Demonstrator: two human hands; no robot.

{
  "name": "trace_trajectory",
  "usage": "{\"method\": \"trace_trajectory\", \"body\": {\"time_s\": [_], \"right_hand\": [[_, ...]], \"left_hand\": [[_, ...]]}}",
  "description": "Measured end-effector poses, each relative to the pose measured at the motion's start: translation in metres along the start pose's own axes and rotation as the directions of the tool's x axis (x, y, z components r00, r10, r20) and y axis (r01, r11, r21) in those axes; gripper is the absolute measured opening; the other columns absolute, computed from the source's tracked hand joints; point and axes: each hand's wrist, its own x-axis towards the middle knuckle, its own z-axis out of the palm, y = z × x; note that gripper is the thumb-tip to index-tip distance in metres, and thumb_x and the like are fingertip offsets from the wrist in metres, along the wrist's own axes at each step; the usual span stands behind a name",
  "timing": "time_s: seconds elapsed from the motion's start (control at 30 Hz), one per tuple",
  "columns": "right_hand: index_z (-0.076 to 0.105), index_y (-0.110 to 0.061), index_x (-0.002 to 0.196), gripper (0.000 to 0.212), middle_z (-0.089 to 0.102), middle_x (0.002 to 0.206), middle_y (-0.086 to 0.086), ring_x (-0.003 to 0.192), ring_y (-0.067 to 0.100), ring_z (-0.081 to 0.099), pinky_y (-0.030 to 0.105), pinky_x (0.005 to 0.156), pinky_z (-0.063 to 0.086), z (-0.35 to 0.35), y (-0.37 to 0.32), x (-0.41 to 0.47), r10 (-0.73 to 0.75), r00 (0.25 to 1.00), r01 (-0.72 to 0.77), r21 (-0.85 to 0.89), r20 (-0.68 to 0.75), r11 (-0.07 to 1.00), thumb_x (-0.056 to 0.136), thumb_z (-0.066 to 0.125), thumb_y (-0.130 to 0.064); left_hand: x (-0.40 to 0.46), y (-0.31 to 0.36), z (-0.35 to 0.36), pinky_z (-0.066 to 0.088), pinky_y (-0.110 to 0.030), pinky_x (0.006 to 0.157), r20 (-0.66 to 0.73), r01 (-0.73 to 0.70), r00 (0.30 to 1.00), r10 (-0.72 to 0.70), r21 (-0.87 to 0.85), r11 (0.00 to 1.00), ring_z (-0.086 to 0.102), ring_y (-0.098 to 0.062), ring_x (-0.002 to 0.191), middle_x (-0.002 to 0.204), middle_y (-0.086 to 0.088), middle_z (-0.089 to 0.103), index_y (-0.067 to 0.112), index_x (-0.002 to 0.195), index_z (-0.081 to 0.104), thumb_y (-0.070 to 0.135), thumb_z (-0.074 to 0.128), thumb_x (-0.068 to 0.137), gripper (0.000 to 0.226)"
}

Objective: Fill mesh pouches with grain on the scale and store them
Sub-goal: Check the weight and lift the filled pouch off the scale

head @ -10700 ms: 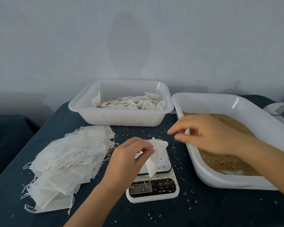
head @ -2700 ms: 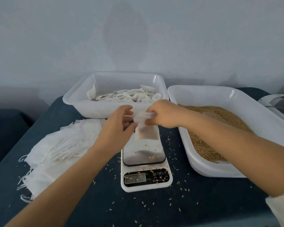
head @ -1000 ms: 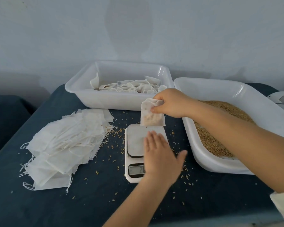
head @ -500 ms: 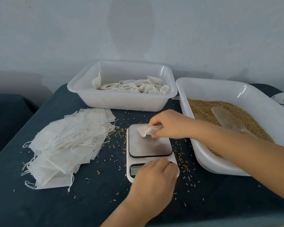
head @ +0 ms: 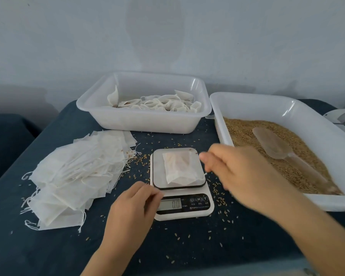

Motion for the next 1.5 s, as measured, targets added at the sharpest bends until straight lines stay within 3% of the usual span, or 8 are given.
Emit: {"method": "trace_trajectory", "body": {"time_s": [0.1,0.23,0.47,0.6,0.8,0.9,1.13,1.5], "right_hand": [[0.053,-0.023,0.083,0.041,0.041,0.046,-0.007,0.047,0.009,0.047,0.024,0.044,0.034,0.022,-0.002,-0.02,-0.023,0.999,0.024,0.026,-0.026,0.999,0.088,0.027,-0.053],[0.054,-0.03,0.107,0.02,0.053,0.061,-0.009,0.06,0.007,0.053,0.023,0.055,0.042,0.05,0.005,-0.035,-0.008,1.0,0.006,0.166,0.009,0.986,0.094,0.041,-0.039],[0.058,-0.036,0.115,0.029,0.058,0.092,-0.024,0.088,-0.003,0.055,0.009,0.073,0.043,0.082,0.033,-0.047,0.166,0.985,-0.151,0.253,-0.037,0.956,0.091,0.06,-0.02],[0.051,-0.035,0.124,0.04,0.044,0.104,-0.033,0.097,-0.011,0.048,0.002,0.08,0.037,0.092,0.044,-0.039,0.21,0.975,-0.19,0.231,-0.067,0.954,0.088,0.064,-0.025],[0.043,-0.028,0.136,0.05,0.035,0.13,-0.022,0.12,-0.011,0.031,0.002,0.102,0.023,0.101,0.056,-0.017,0.25,0.967,-0.23,0.249,-0.054,0.941,0.091,0.057,-0.011],[0.041,-0.028,0.138,0.045,0.043,0.138,-0.013,0.127,0.002,0.04,0.024,0.108,0.034,0.104,0.056,-0.003,0.369,0.929,-0.346,0.386,0.015,0.855,0.097,0.048,-0.015],[0.045,-0.029,0.136,0.041,0.049,0.135,-0.012,0.109,-0.005,0.042,0.007,0.081,0.032,0.107,0.059,0.006,0.407,0.91,-0.397,0.431,0.073,0.811,0.099,0.04,-0.013],[0.054,-0.029,0.128,0.031,0.056,0.126,-0.015,0.116,-0.001,0.048,0.016,0.095,0.035,0.112,0.048,0.004,0.351,0.929,-0.365,0.455,0.118,0.813,0.1,0.043,-0.021]], "left_hand": [[0.007,-0.002,-0.001,0.032,-0.029,0.042,-0.014,0.002,1.0,-0.001,0.036,0.999,0.029,-0.008,0.046,0.051,0.011,0.03,0.023,0.057,0.034,0.035,0.055,0.091,0.041],[0.004,-0.007,0.002,0.041,-0.026,0.048,0.002,0.127,0.992,-0.127,0.017,0.992,0.045,-0.01,0.053,0.061,0.014,0.048,0.023,0.09,0.061,0.02,0.063,0.089,0.003],[0.002,-0.006,0.0,0.042,-0.024,0.057,-0.013,0.014,1.0,-0.014,0.037,0.999,0.051,-0.014,0.06,0.066,0.007,0.056,0.014,0.083,0.066,0.025,0.055,0.093,0.019],[0.002,-0.008,0.008,0.042,-0.023,0.074,0.008,0.043,0.999,-0.043,0.021,0.999,0.053,-0.009,0.081,0.096,0.007,0.062,0.014,0.131,0.049,0.006,0.063,0.085,0.049],[0.024,-0.004,0.017,0.04,-0.033,0.095,0.151,-0.226,0.968,0.202,0.164,0.96,0.048,-0.019,0.116,0.125,-0.005,0.056,0.009,0.124,0.055,0.011,0.078,0.072,0.056],[0.038,0.0,0.023,0.047,-0.042,0.091,0.228,-0.327,0.933,0.277,0.219,0.92,0.057,-0.029,0.114,0.121,-0.009,0.06,0.008,0.115,0.062,0.012,0.081,0.068,0.05],[0.046,0.0,0.026,0.057,-0.032,0.058,0.239,-0.4,0.902,0.359,0.148,0.905,0.066,-0.026,0.09,0.104,-0.007,0.068,0.007,0.098,0.07,0.006,0.081,0.069,0.031],[0.055,-0.015,0.013,0.053,-0.036,0.048,0.171,-0.434,0.898,0.406,0.18,0.883,0.063,-0.026,0.066,0.081,-0.008,0.067,0.004,0.089,0.072,-0.009,0.067,0.07,0.023]]}}
